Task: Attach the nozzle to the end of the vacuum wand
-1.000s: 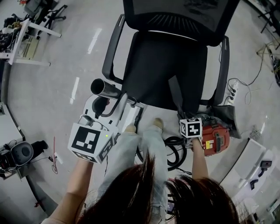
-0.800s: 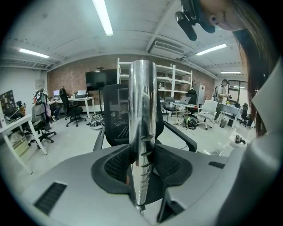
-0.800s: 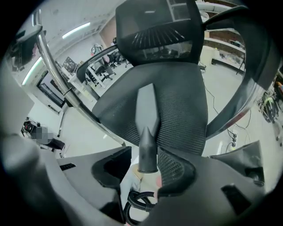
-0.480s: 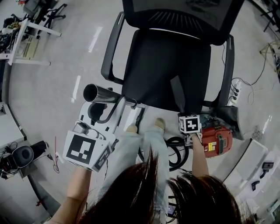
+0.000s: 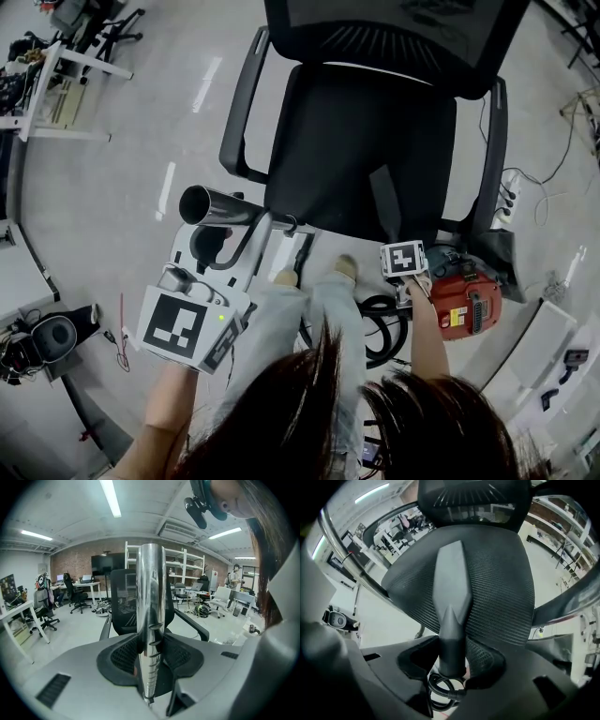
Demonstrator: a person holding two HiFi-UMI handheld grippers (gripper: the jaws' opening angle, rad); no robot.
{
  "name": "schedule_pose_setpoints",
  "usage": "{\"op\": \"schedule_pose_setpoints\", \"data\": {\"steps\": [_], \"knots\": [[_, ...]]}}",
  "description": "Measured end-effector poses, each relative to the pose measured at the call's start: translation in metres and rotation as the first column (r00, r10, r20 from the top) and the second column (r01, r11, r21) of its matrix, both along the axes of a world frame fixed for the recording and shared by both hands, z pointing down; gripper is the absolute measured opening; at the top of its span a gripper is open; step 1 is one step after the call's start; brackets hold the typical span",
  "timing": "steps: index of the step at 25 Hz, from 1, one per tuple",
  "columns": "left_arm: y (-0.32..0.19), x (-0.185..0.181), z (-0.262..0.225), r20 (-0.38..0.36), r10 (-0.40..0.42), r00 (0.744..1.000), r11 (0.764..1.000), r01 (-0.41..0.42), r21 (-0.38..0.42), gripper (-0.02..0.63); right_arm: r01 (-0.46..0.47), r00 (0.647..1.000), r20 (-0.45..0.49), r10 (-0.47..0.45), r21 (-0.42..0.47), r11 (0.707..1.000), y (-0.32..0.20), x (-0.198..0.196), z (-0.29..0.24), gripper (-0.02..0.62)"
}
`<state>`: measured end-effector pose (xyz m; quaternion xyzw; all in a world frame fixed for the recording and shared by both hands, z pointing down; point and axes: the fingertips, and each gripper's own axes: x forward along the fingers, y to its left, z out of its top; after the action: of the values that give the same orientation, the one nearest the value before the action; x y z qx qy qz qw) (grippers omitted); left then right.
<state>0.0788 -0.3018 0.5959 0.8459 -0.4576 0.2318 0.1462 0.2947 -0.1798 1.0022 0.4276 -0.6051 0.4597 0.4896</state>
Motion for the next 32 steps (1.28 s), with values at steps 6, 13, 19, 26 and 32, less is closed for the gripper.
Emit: {"op": "schedule_pose_setpoints", "data": {"steps": [6,13,19,26,32], "knots": [[-0.004,0.001,-0.002,-0.014,-0.011,1.000,1.000,0.011,0.008,0.158,0.047,0.998,-0.051,-0.045,0.029,0.998,-0.003,-0.013,0.014,0.176],[-0.006,-0.002,-0.003,-0.017,-0.008,1.000,1.000,0.008,0.005,0.158,0.042,0.998,-0.047,-0.040,0.053,0.998,-0.002,-0.013,0.010,0.178],[-0.006,-0.003,-0.002,-0.020,-0.005,1.000,1.000,0.005,0.009,0.158,-0.159,0.984,0.089,0.155,0.039,0.986,-0.006,-0.009,-0.004,0.178],[-0.004,-0.003,-0.002,-0.016,0.004,1.000,1.000,-0.003,0.006,0.158,-0.291,0.938,0.199,0.284,0.006,0.957,0.010,-0.017,-0.017,0.178],[0.000,-0.008,-0.001,0.022,0.035,0.999,0.999,-0.034,-0.022,0.158,-0.346,0.911,0.238,0.336,-0.002,0.938,0.013,-0.025,-0.036,0.178]]}}
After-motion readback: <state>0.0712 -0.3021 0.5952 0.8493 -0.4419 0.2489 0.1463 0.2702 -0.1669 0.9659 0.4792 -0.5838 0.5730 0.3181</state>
